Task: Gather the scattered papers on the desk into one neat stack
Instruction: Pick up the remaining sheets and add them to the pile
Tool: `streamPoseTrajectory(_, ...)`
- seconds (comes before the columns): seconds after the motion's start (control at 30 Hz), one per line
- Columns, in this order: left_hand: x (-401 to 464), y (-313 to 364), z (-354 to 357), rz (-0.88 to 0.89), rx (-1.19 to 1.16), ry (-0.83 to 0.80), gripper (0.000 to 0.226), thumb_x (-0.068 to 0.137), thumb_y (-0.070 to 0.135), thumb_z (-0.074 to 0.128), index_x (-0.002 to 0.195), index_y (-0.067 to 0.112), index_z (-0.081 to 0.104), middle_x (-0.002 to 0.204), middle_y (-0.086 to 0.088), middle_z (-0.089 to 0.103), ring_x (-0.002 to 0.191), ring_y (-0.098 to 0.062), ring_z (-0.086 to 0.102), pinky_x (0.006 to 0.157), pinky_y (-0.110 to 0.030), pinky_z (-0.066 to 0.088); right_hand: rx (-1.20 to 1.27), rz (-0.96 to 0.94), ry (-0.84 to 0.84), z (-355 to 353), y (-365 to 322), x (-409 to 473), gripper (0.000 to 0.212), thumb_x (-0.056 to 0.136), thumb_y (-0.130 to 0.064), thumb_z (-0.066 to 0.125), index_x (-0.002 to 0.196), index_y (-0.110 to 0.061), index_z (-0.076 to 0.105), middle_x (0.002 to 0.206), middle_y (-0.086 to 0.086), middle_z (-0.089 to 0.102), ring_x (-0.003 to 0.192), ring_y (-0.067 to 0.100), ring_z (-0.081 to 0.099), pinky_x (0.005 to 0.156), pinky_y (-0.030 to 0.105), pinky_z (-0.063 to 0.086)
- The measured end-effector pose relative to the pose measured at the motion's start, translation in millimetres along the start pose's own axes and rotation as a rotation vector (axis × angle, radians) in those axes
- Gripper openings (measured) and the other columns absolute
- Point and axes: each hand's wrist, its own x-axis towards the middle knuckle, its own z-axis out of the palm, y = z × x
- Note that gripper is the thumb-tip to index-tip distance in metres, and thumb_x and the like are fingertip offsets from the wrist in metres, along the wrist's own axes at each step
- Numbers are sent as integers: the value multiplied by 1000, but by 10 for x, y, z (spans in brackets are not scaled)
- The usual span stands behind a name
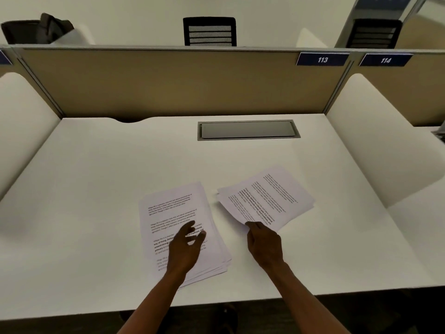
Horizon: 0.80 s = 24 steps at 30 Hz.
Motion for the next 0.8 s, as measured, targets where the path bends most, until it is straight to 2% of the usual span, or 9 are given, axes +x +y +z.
streamPoseTrajectory(0.1, 15, 86, 127, -175, -129, -125, 72, 82, 51, 71, 144, 26, 44, 131, -6, 62, 96, -14, 70, 88, -38, 58, 118, -33, 93, -41, -130, -123, 28, 81, -8, 72, 108, -17, 72, 102, 2, 75, 89, 18, 72, 68, 31, 62)
streamPoseTrajectory(0.17, 37, 177, 234, -299, -254, -190, 84, 82, 48, 72, 150, 20, 32, 137, -14, 58, 95, -21, 73, 87, -40, 60, 177, -40, 103, -42, -197, -237, 25, 85, -13, 70, 110, -18, 72, 114, 1, 73, 104, 16, 69, 84, 26, 59)
streamPoseTrajectory(0.23, 68, 257, 322, -412, -401, -253, 86, 82, 43, 75, 151, 19, 29, 134, -19, 60, 93, -28, 74, 81, -41, 62, 226, -25, 85, -39, -256, -348, 23, 87, -17, 68, 110, -21, 71, 116, -2, 72, 108, 12, 67, 93, 20, 53)
streamPoseTrajectory(0.33, 104, 278, 414, -465, -496, -309, 58, 88, 24, 72, 139, 13, 47, 114, -18, 70, 88, -34, 75, 73, -44, 62, 313, -15, 17, -27, -282, -473, 19, 90, -24, 63, 107, -26, 69, 111, -7, 72, 102, 6, 66, 90, 25, 57)
streamPoseTrajectory(0.43, 72, 271, 457, -445, -469, -237, 39, 89, -7, 57, 124, 10, 57, 104, -14, 72, 86, -34, 74, 66, -41, 62, 420, 60, 7, -18, -219, -531, 25, 87, -40, 60, 106, -26, 67, 115, -10, 66, 111, 5, 58, 94, 27, 54)
streamPoseTrajectory(0.5, 77, 238, 478, -435, -492, -193, 45, 84, -18, 51, 119, 9, 60, 108, -15, 70, 89, -35, 72, 63, -38, 62, 489, 281, 84, -94, -205, -545, 41, 81, -59, 64, 108, -28, 67, 120, -12, 62, 115, 5, 53, 96, 20, 47)
streamPoseTrajectory(0.57, 90, 199, 474, -447, -519, -139, 53, 80, -23, 51, 125, 6, 58, 114, -15, 68, 93, -34, 70, 63, -36, 62, 590, 587, 123, -192, -221, -544, 53, 76, -67, 61, 111, -28, 65, 119, -8, 62, 112, 11, 56, 95, 25, 48)
streamPoseTrajectory(0.7, 57, 184, 476, -419, -533, -129, 55, 78, -24, 52, 116, 14, 58, 109, -9, 68, 98, -31, 67, 66, -36, 62, 981, 1099, 42, -247, -171, -483, 54, 84, -55, 63, 126, -23, 55, 113, 4, 66, 94, 22, 68, 88, 43, 58)
streamPoseTrajectory(0.8, 9, 183, 508, -368, -510, -155, 54, 79, -23, 54, 116, 16, 57, 108, -6, 67, 98, -29, 67, 70, -38, 62, 1349, 1234, 59, -219, -134, -420, 45, 87, -42, 69, 123, -19, 55, 109, 12, 70, 91, 29, 72, 78, 46, 61)
